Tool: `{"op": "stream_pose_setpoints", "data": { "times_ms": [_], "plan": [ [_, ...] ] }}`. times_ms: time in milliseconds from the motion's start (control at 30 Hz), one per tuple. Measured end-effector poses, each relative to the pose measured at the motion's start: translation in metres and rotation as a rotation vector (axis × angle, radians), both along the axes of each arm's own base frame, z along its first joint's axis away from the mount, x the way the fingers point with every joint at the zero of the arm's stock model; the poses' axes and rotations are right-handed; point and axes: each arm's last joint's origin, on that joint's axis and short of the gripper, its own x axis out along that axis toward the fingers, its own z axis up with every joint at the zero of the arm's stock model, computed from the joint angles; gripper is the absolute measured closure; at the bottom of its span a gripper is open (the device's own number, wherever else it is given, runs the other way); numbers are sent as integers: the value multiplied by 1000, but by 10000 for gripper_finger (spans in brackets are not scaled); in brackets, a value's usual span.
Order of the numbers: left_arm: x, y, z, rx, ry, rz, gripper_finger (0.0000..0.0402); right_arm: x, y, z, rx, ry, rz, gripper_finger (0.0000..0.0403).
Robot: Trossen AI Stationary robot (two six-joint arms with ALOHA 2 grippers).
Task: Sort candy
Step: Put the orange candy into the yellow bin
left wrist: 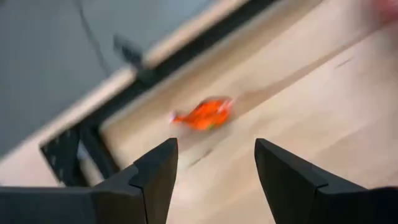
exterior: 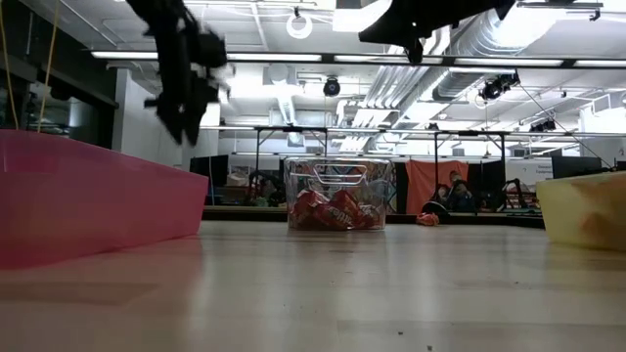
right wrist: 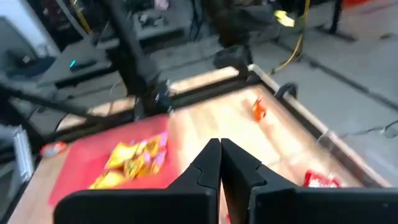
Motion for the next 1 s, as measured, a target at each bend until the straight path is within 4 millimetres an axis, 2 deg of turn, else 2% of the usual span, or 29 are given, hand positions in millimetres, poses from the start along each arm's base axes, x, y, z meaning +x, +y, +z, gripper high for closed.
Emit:
{"op": "stream_pose_setpoints", "data": {
  "times_ms": [167,333,600,800,900,1000],
  "plan": [
    [-2,35,-55,-191,174,5,200,-2,1,-8,30,69,35,401],
    [7,56,-90,-281,265,-72,200,-3,1,-10,40,90,36,402],
    [19,76,-114,-288,398,-180,200,-3,2,-10,65,87,29,402],
    [17,82,-128,-327,426,-213,202,-2,5,-10,68,88,36,403],
    [14,86,-134,-342,429,-212,221,-1,8,-10,67,88,48,403],
    [11,88,-138,-362,418,-205,269,0,11,-10,67,88,60,403]
  ]
}}
